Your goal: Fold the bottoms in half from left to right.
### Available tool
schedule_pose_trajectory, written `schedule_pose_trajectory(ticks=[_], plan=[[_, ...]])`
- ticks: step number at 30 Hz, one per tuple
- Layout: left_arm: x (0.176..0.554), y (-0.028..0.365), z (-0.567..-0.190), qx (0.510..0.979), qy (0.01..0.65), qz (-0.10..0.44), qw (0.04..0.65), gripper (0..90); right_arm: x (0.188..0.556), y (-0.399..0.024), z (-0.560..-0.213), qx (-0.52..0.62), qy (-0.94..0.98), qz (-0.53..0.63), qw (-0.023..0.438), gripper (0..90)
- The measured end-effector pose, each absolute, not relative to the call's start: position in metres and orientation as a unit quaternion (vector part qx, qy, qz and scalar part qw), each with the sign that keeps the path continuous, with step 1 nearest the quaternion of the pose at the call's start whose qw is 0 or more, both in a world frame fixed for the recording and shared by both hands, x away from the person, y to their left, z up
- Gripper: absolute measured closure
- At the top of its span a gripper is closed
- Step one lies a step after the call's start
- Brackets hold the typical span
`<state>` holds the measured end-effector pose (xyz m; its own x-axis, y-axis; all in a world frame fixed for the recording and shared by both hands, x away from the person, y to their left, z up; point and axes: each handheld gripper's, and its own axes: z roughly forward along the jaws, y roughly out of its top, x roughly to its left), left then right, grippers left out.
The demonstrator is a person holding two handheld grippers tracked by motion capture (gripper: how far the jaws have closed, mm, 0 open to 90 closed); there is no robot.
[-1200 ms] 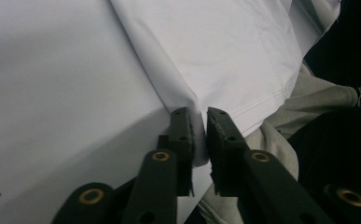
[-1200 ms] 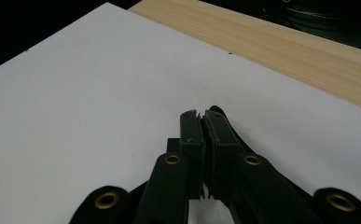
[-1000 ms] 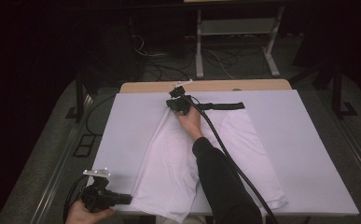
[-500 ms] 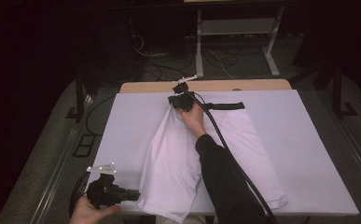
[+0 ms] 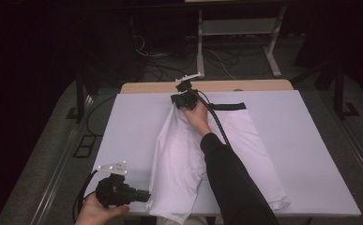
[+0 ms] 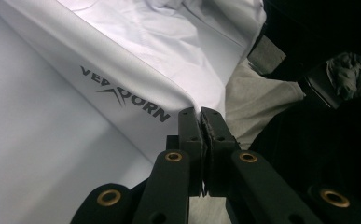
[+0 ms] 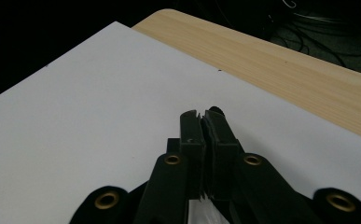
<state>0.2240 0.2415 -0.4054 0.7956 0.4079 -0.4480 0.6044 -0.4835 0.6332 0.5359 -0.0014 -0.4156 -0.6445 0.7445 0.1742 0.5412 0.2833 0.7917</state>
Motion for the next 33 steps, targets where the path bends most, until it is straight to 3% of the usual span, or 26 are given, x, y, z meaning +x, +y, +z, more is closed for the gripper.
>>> schedule_pose_trajectory(ticks=[33], plan=[[0.229, 0.167, -0.391, 0.878, 0.199, -0.151, 0.409, 86.7, 0.530, -0.035, -0.399, 0.398, 0.792, 0.449, 0.117, 85.3]])
